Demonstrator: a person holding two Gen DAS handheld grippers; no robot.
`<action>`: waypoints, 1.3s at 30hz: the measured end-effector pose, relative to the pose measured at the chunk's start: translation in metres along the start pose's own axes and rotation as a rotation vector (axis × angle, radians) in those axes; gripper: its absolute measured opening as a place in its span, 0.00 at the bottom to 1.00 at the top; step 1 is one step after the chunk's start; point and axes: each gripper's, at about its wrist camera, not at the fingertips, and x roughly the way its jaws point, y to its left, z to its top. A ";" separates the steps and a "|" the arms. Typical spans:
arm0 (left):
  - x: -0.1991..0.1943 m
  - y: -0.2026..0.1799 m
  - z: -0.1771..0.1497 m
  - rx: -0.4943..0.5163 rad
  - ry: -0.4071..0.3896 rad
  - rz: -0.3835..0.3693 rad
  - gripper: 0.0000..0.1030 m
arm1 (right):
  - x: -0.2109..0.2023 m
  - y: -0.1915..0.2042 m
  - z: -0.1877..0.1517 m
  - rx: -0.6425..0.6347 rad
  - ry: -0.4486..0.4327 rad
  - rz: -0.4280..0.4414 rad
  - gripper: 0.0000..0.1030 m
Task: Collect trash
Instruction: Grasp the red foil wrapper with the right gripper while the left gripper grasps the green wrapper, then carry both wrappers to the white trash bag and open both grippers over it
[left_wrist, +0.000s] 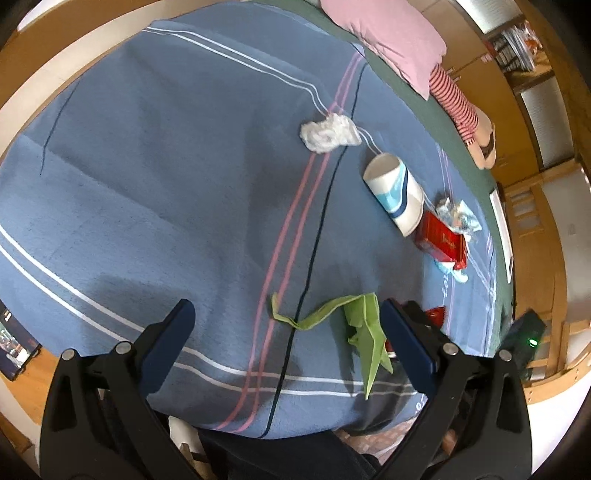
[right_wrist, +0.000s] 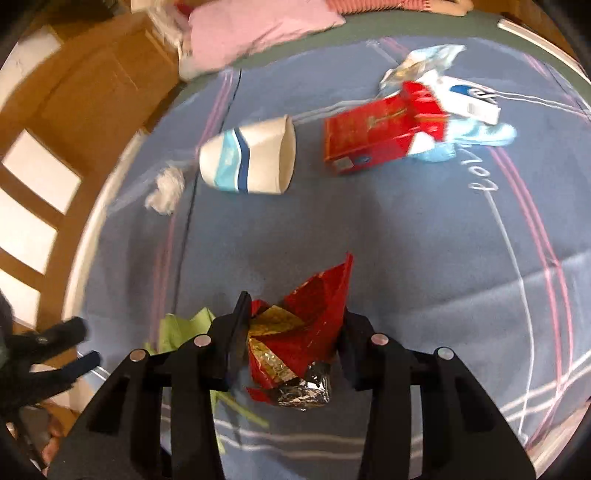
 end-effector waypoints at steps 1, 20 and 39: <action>0.001 -0.002 -0.001 0.010 0.002 -0.001 0.97 | -0.005 0.000 0.000 0.003 -0.021 -0.012 0.42; 0.067 -0.105 -0.034 0.427 0.126 0.074 0.96 | -0.074 -0.055 -0.007 0.056 -0.126 -0.117 0.42; 0.084 -0.128 -0.039 0.620 0.055 0.209 0.28 | -0.075 -0.053 -0.014 0.012 -0.129 -0.141 0.42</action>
